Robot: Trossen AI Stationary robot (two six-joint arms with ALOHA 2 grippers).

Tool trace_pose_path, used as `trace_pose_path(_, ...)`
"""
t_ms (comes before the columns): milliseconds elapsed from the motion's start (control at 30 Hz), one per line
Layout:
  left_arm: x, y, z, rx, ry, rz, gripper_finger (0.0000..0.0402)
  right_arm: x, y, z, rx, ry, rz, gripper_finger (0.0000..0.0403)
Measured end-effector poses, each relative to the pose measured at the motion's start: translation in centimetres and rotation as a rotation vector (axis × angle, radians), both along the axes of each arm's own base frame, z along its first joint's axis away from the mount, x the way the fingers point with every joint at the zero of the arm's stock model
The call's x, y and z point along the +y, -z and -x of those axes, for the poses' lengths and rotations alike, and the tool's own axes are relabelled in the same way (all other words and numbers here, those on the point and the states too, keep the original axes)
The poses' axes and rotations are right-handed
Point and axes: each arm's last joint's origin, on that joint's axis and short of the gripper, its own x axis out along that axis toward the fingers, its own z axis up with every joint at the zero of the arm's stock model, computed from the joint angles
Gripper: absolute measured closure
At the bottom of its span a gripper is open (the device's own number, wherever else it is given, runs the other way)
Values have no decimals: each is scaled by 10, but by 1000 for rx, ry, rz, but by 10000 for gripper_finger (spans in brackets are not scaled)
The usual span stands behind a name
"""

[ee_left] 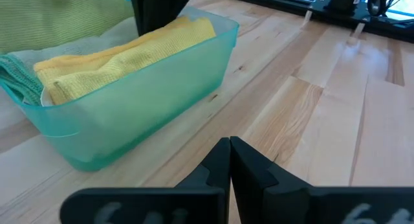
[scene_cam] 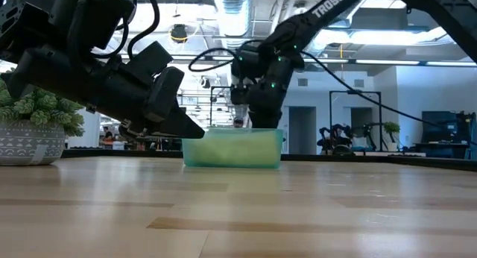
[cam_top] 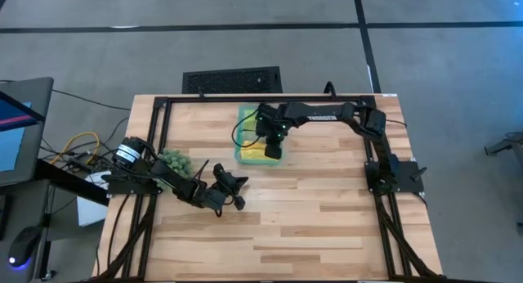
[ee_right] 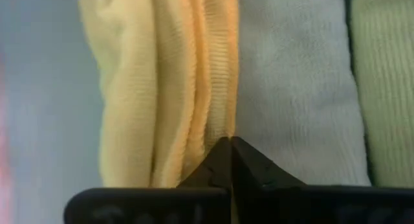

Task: Fold microfiber towels
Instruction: Stack the folded yellow microfiber cloth on top of the folded green microfiber cloth in the green bin, then adjust the microfiber clothes in the green bin

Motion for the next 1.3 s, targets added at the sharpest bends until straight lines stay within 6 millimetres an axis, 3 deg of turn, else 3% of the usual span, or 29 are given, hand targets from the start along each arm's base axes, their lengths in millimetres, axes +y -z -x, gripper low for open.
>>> trace_pose_path(100, 0, 0, 0, -1, 0, 1, 401, 1, -13, -2, -5, -10, 8, 380)
trace_pose_path(233, 0, 0, 0, -1, 0, 1, 401, -6, -27, -3, -8, -41, 24, 342)
trace_pose_path(433, 0, 0, 0, -1, 0, 2, 402, -36, -49, -19, -256, 36, 115, 302)
trace_pose_path(533, 0, 0, 0, -1, 0, 2, 401, -50, -49, -25, -346, 81, 139, 313)
trace_pose_path(700, 0, 0, 0, -1, 0, 2, 402, -60, -25, -24, -260, 118, 159, 361)
trace_pose_path(833, 0, 0, 0, -2, 0, 2, 401, -61, -30, -24, -280, 110, 168, 394)
trace_pose_path(1033, 0, 0, 0, -4, 4, 12, 401, -58, -29, -19, -220, 77, 162, 374)
trace_pose_path(1200, -4, -2, 2, -30, -22, 18, 401, -51, -54, -4, -187, 66, 139, 368)
trace_pose_path(1300, -5, -9, 6, -60, -41, 17, 401, -44, -46, -1, -131, 37, 72, 374)
